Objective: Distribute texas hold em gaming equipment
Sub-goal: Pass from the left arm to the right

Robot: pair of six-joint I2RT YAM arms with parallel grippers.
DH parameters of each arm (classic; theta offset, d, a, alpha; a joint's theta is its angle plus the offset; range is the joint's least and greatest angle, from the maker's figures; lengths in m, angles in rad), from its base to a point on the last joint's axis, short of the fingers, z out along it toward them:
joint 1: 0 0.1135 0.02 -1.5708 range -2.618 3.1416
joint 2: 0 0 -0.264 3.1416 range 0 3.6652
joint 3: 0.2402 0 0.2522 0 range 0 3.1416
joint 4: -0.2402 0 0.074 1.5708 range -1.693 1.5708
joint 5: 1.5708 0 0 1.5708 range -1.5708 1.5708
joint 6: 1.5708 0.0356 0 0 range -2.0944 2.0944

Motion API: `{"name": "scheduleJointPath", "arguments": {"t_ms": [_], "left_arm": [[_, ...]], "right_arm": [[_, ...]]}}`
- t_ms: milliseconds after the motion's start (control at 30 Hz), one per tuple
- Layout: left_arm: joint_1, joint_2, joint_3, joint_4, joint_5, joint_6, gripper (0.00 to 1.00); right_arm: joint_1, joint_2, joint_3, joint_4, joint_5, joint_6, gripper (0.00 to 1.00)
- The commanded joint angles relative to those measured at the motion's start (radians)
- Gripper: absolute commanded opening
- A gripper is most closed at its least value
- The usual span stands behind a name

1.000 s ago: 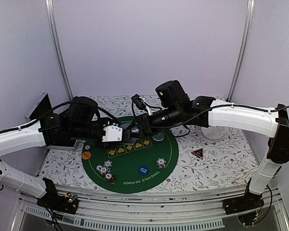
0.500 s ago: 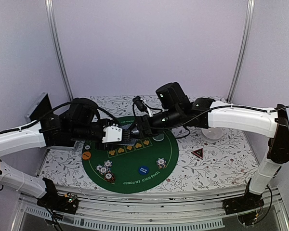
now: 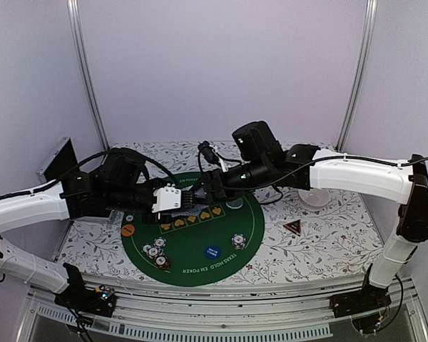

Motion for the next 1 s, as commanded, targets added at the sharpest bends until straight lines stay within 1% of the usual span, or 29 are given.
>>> {"name": "scheduleJointPath", "arguments": {"t_ms": [0, 167, 267, 500, 633, 767, 800, 867, 933, 967], "left_arm": [[0.01, 0.007, -0.016, 0.05, 0.012, -0.02, 0.5], [0.015, 0.01, -0.015, 0.062, 0.006, -0.023, 0.5], [0.016, 0.016, -0.015, 0.062, 0.003, -0.025, 0.49], [0.018, 0.024, -0.008, 0.055, -0.023, -0.02, 0.48], [0.017, 0.016, -0.008, 0.075, -0.029, -0.015, 0.48], [0.017, 0.02, -0.005, 0.088, -0.019, -0.007, 0.48], [0.018, 0.021, -0.003, 0.088, -0.018, -0.005, 0.48], [0.016, 0.022, -0.003, 0.088, -0.012, -0.003, 0.48], [0.017, 0.02, -0.005, 0.089, -0.011, 0.0, 0.48], [0.018, 0.017, -0.006, 0.091, -0.013, 0.0, 0.48]], "right_arm": [[-0.007, -0.03, 0.0, 0.01, 0.001, 0.0, 0.7], [-0.007, -0.026, -0.001, 0.008, -0.001, 0.005, 0.69], [-0.008, -0.033, -0.004, 0.009, 0.007, 0.011, 0.66], [-0.017, -0.045, -0.025, 0.007, 0.014, 0.02, 0.68], [-0.02, -0.01, -0.031, 0.008, -0.025, 0.032, 0.72], [-0.019, 0.045, -0.006, 0.029, -0.085, 0.035, 0.7], [-0.019, 0.052, 0.0, 0.046, -0.1, 0.036, 0.67], [-0.02, 0.059, -0.001, 0.091, -0.134, 0.047, 0.57], [-0.02, 0.066, -0.006, 0.122, -0.161, 0.06, 0.43], [-0.022, 0.069, -0.006, 0.126, -0.173, 0.065, 0.33]]}}
